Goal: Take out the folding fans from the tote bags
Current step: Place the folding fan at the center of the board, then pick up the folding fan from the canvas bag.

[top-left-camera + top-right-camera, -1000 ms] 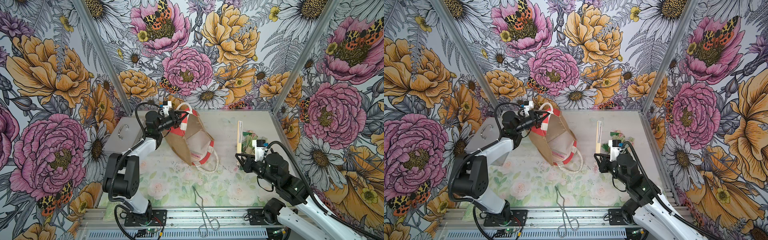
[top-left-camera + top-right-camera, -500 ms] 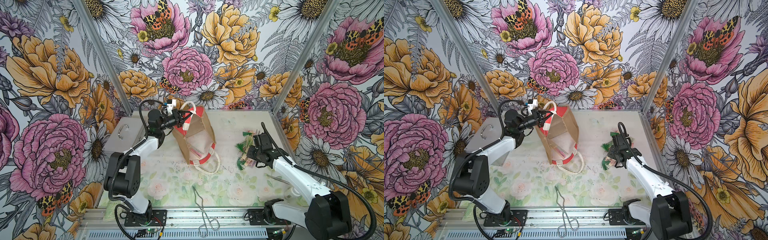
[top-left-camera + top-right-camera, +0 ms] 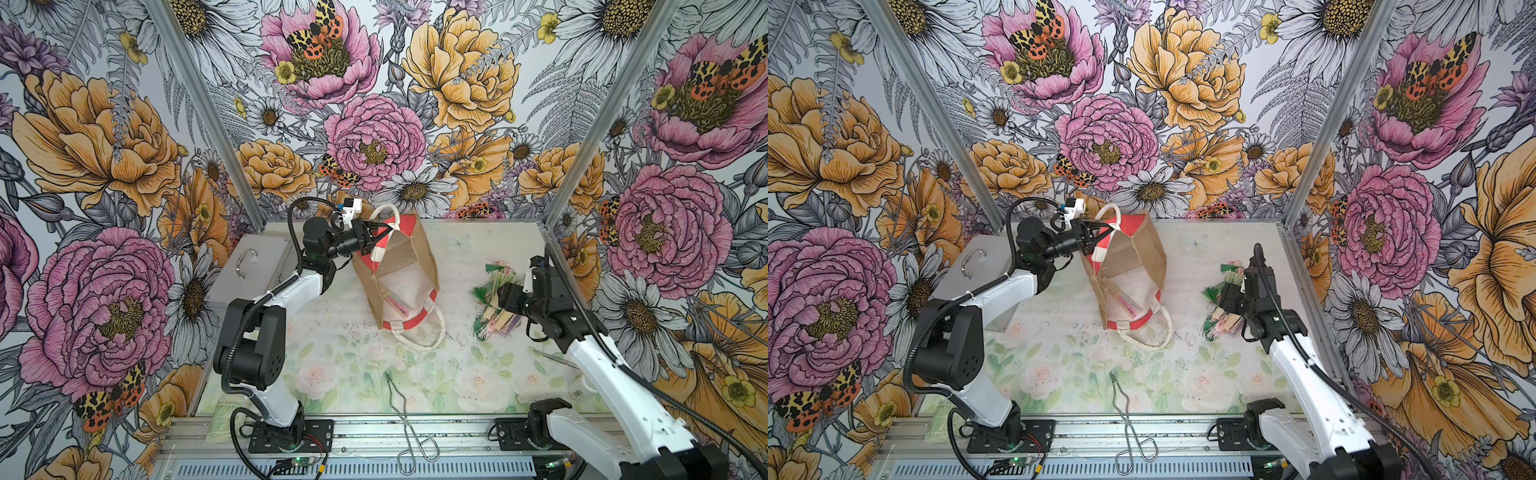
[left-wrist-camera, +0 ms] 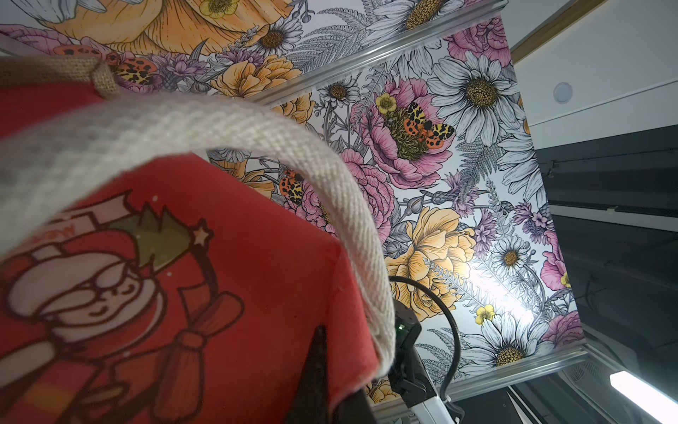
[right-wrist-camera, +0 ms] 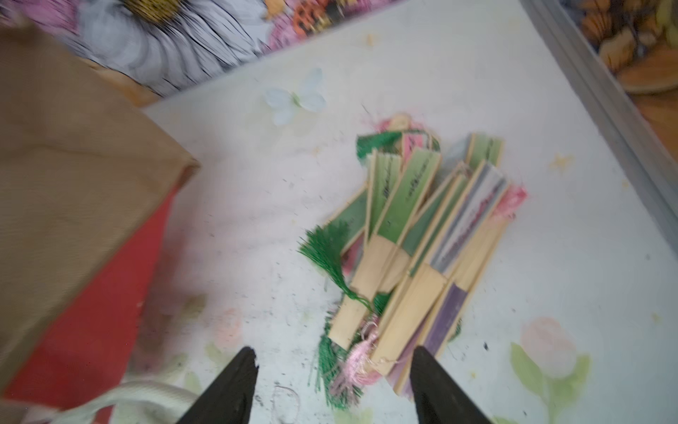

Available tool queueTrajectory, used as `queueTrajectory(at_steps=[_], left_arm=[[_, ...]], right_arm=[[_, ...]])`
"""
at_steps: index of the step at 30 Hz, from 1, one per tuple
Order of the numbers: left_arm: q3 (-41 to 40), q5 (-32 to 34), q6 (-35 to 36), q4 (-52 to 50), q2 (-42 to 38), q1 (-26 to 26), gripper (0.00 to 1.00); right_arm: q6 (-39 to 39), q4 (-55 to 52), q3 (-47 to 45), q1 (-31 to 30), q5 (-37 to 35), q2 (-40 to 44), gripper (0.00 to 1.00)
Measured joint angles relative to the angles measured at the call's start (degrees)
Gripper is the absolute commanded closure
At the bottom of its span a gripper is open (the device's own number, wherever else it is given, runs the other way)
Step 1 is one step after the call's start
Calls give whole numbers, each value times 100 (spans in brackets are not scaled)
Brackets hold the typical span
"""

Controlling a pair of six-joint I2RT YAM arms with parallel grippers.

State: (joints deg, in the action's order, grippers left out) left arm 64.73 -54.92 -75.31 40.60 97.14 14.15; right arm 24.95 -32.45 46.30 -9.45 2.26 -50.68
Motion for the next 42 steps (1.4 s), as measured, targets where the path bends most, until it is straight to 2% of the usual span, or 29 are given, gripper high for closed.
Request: queueTrajectory(at_steps=[4,9,13,15,19,24,29,42], left_arm=[[7,0,0,0,48,37,100],[35,17,0,-9,90,74,100],[96,44,0,-55,90,101,100],[103,66,4,-116,90,111,100],[127,131,26,-295,92,114,100],[223,175,46,-444,111,151,100],[313,177,46,-531,138,184,100],[321,175,46,-612,140,260,100]], right_arm=[[-365,831,-278,-415,765,994,39],[-780,2129,-872,-1681,693,1156,43],[-1213,3115,-1123,-2677,98,378,47],[-1469,3641,-1106,-3101,-245,-334,48],[-1827,4323,-866,-3585,-678,-1790,48],[-1904,5005,-444,-3829,-1045,-3077,48],[-1794,5200,-109,-3875,-1244,-3821,45],[-1036,4179,916,-3875,-1294,-5171,36]])
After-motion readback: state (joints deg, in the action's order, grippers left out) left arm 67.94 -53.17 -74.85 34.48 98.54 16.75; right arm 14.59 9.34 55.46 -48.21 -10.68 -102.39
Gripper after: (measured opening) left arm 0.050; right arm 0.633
